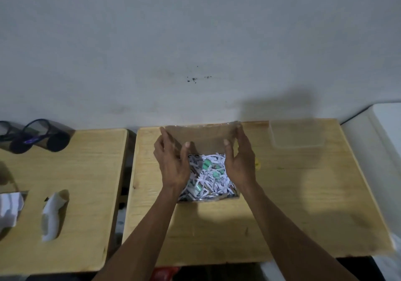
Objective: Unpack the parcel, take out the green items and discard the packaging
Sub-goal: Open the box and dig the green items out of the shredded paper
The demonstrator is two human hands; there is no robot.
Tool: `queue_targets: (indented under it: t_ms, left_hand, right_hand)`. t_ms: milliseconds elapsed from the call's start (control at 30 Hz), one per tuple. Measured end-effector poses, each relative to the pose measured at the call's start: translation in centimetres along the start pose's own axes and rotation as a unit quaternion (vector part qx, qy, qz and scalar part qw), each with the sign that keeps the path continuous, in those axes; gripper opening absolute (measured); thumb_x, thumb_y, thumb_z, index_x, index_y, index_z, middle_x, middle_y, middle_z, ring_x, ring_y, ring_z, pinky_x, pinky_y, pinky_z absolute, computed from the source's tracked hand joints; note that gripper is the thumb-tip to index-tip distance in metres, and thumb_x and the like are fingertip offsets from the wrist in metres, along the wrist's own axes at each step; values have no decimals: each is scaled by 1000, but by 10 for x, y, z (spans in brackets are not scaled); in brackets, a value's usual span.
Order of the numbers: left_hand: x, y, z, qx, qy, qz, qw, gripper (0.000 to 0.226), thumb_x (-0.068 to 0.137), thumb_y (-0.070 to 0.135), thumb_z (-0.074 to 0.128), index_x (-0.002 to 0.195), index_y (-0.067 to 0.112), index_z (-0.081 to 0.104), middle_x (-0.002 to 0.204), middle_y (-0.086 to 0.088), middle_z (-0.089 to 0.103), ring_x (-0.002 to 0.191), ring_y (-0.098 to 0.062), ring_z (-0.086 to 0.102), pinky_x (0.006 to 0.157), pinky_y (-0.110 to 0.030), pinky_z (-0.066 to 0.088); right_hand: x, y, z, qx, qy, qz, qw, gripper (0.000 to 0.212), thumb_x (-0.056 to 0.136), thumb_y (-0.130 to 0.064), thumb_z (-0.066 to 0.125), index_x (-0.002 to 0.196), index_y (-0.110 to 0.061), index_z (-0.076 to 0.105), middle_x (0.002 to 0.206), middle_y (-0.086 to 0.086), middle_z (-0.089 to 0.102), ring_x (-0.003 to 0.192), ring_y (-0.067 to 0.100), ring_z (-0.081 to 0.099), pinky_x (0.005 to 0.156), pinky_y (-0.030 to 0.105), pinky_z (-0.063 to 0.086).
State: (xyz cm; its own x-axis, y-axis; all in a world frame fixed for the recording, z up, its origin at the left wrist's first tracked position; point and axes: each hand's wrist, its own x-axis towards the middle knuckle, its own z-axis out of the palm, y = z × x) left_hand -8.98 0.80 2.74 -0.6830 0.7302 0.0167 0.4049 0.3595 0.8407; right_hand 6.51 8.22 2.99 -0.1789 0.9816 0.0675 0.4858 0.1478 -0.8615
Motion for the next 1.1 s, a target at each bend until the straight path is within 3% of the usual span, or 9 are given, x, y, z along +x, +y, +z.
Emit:
queue_targets:
  t_ms: [100,233,333,433,633,767,933,1100]
  left_hand:
    - [6,-9,11,49,-54,43,996,83,101,42,53,161,20,0,167,-9,7,148,-27,15,116,-41,19]
    - [17,-40,22,136,-127,67,980,80,100,52,45,161,20,6,169,-7,-6,151,-34,9,120,-56,25]
    - [16,-49,25,191,-157,102,963,79,102,60,28,157,4,22,166,-20,8,147,-33,14,117,-57,27]
    - [11,-49,27,206,-154,127,958,75,102,49,33,149,-8,33,160,-31,23,139,-26,16,111,-59,31]
    - [-8,-57,27,241,-171,122,948,70,105,49,22,151,-2,35,160,-27,27,146,-29,15,114,-50,25]
    - [-10,-69,28,256,-188,135,939,66,107,44,12,151,1,37,156,-23,38,150,-35,26,113,-55,29]
    - [-9,-69,29,253,-178,133,942,59,107,35,18,147,1,43,149,-22,47,146,-36,33,114,-55,29]
    - [-11,-65,20,269,-164,160,935,59,108,36,16,151,4,39,154,-20,42,151,-32,27,123,-53,16]
  right_hand:
    - [7,17,10,-47,-50,-74,995,61,103,-28,39,156,-23,10,163,-1,16,147,15,22,103,21,34]
    - [12,41,21,-131,-100,-43,985,62,102,-30,43,155,-24,12,162,10,15,148,30,17,109,45,40]
    - [11,50,27,-166,-133,-12,977,63,100,-40,42,155,-20,18,163,10,8,150,29,8,112,49,35]
    - [7,52,31,-176,-145,-2,974,66,100,-46,40,155,-22,14,164,6,-1,151,24,2,115,44,31]
    - [-12,56,29,-196,-161,17,967,67,100,-48,39,156,-24,13,164,3,-5,150,27,6,112,43,32]
    - [-14,68,30,-238,-188,15,953,63,101,-48,30,156,-25,9,164,1,-9,150,29,4,120,45,21]
    - [-13,71,32,-264,-178,3,948,58,102,-42,31,154,-20,19,164,5,7,147,32,15,116,48,28]
    - [-19,62,20,-257,-154,-21,954,59,102,-39,37,154,-14,22,161,14,18,145,34,20,115,51,29]
